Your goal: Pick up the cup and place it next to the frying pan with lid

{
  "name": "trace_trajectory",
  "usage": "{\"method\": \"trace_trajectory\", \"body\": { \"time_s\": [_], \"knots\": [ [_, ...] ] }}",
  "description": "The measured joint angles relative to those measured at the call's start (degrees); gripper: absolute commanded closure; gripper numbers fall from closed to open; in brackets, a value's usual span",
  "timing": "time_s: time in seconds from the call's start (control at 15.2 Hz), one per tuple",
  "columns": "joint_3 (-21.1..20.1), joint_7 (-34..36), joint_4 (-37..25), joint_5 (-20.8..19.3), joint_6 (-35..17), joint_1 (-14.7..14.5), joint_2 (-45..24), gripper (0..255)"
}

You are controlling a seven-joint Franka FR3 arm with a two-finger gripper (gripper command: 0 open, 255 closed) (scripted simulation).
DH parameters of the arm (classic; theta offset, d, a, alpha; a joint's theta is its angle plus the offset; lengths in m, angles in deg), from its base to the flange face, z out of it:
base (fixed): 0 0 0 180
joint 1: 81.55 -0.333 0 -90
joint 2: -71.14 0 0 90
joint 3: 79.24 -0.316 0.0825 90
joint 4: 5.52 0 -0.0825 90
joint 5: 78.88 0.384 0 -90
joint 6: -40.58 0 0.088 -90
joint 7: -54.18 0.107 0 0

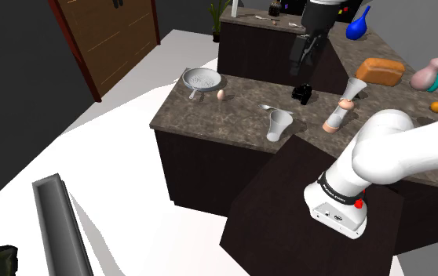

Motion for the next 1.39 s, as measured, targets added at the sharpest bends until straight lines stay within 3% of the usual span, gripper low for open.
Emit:
{"method": "trace_trajectory", "body": {
  "time_s": [0.2, 0.79, 1.06, 1.39],
  "knots": [
    [1.5, -1.5, 1.6, -0.5, -1.7, 0.3, 0.1, 0],
    [13.6, -12.7, 12.2, -4.8, -15.3, 3.0, -2.1, 0],
    [20.1, -18.6, 15.3, -6.5, -22.6, 4.1, -6.3, 0],
    [28.0, -26.3, 15.8, -6.1, -31.7, 3.2, -15.2, 0]
  ]
}}
